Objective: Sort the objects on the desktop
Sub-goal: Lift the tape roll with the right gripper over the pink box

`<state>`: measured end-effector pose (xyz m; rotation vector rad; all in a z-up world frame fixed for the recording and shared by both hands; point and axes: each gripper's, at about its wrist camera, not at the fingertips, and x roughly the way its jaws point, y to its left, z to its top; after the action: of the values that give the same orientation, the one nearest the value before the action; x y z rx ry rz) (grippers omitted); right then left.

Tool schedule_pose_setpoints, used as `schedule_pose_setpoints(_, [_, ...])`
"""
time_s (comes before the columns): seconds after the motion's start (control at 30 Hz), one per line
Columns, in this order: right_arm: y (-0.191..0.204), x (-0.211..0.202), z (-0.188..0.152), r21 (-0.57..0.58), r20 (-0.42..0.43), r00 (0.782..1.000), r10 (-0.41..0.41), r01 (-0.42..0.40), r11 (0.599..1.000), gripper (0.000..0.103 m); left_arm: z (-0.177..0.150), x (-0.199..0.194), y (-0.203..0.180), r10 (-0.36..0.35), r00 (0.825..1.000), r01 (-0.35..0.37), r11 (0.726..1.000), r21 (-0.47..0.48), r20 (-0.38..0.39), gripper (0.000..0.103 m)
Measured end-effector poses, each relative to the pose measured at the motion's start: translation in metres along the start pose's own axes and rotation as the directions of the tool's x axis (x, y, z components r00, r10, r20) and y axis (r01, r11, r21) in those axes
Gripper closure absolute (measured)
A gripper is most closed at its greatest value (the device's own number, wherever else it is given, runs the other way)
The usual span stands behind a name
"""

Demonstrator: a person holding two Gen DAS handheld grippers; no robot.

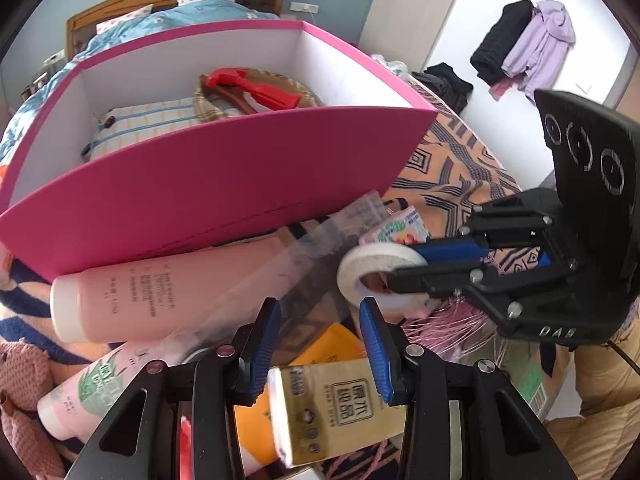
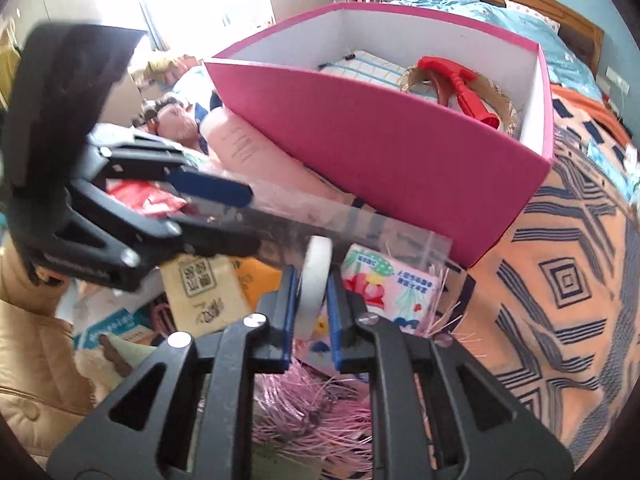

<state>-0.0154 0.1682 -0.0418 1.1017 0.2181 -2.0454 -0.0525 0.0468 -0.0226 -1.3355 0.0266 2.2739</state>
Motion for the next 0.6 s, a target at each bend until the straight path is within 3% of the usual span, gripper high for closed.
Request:
schedule_pose_setpoints(0.37, [-0.005,-0.029,0.014,0.089,0.166,0.977,0.138,-0.154,0.984,0.091,0.014,-0.010,-0.011,-0.063,0.997,0.063,0.998,0.016,0.051,0.062])
schedule_pose_setpoints(0.6, [-0.011,-0.036,0.018,0.109,0.230,0.958,0.172,-0.201,0.974,0.091,0.020,-0.013,0.002,-0.212,0.974,0.215,0.976,-0.041,0.079,0.062])
